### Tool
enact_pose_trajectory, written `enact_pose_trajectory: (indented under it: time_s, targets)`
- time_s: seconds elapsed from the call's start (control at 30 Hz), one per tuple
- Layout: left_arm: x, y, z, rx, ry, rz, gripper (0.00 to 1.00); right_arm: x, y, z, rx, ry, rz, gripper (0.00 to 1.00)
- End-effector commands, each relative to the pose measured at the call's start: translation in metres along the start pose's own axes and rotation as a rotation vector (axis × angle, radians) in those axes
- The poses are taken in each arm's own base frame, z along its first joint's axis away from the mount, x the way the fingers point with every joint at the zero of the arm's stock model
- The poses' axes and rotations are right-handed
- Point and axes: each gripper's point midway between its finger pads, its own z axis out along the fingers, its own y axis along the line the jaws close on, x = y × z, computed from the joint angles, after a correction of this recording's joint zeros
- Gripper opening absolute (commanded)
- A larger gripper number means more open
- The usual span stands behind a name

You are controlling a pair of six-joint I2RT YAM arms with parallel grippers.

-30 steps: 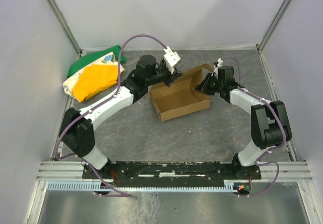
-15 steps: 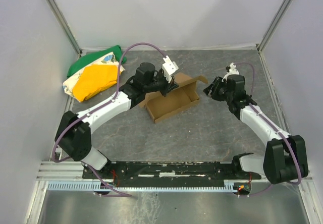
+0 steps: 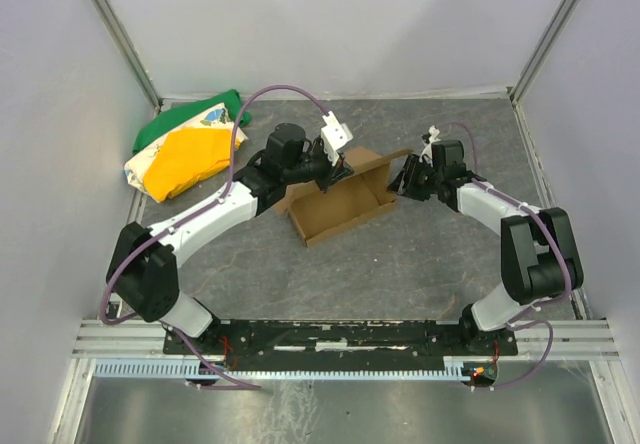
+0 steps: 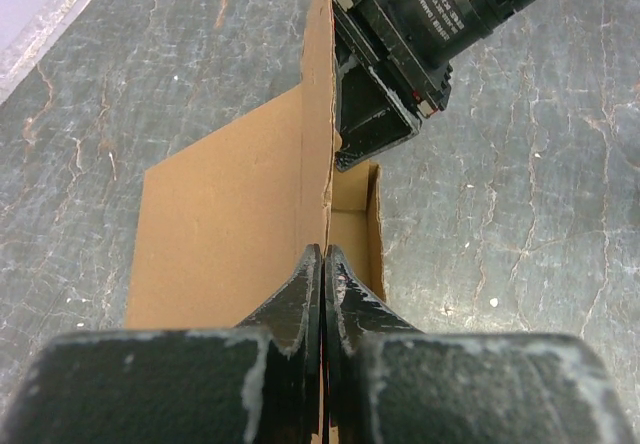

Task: Fold the paper box

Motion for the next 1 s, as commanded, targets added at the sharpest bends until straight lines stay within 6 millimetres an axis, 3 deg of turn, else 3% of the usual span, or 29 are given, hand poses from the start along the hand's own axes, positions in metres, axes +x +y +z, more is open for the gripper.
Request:
enact_pose_trajectory:
  time_s: [0.0,0.07,0.17,0.27,0.47,0.6,0.7,0.73,0.97]
  targets:
    - [-0.029,0.002,-0.012,-0.022,-0.078,0.053,0.03,-0.02,0.032,0.0,-0.147,-0.041,-0.041,0.43]
    - [-0.032,0.005,-0.012,-0.045,-0.093,0.043,0.05,-0.017,0.032,0.002,-0.151,-0.036,-0.037,0.44]
    - [-0.043,0.012,-0.015,-0.089,-0.129,0.023,0.37,-0.013,0.026,0.007,-0.134,-0.018,-0.032,0.44]
    - [-0.06,0.017,-0.022,-0.133,-0.195,-0.003,0.47,-0.009,0.02,0.013,-0.111,-0.005,-0.027,0.43]
    - [-0.098,0.03,-0.064,-0.299,-0.382,-0.051,0.66,0.005,0.011,0.026,-0.055,0.034,-0.044,0.4]
    - [-0.104,0.05,-0.105,-0.496,-0.433,-0.16,0.81,0.011,0.011,0.029,-0.032,0.032,-0.043,0.29]
    - [-0.082,0.065,-0.137,-0.674,-0.417,-0.292,0.75,0.013,0.016,0.028,-0.038,0.027,-0.031,0.21]
    - [-0.066,0.067,-0.144,-0.72,-0.403,-0.35,0.72,0.013,0.019,0.026,-0.043,0.026,-0.031,0.2]
    - [0.025,0.058,-0.175,-0.883,-0.446,-0.703,0.67,0.032,0.038,0.007,-0.06,0.034,-0.034,0.2]
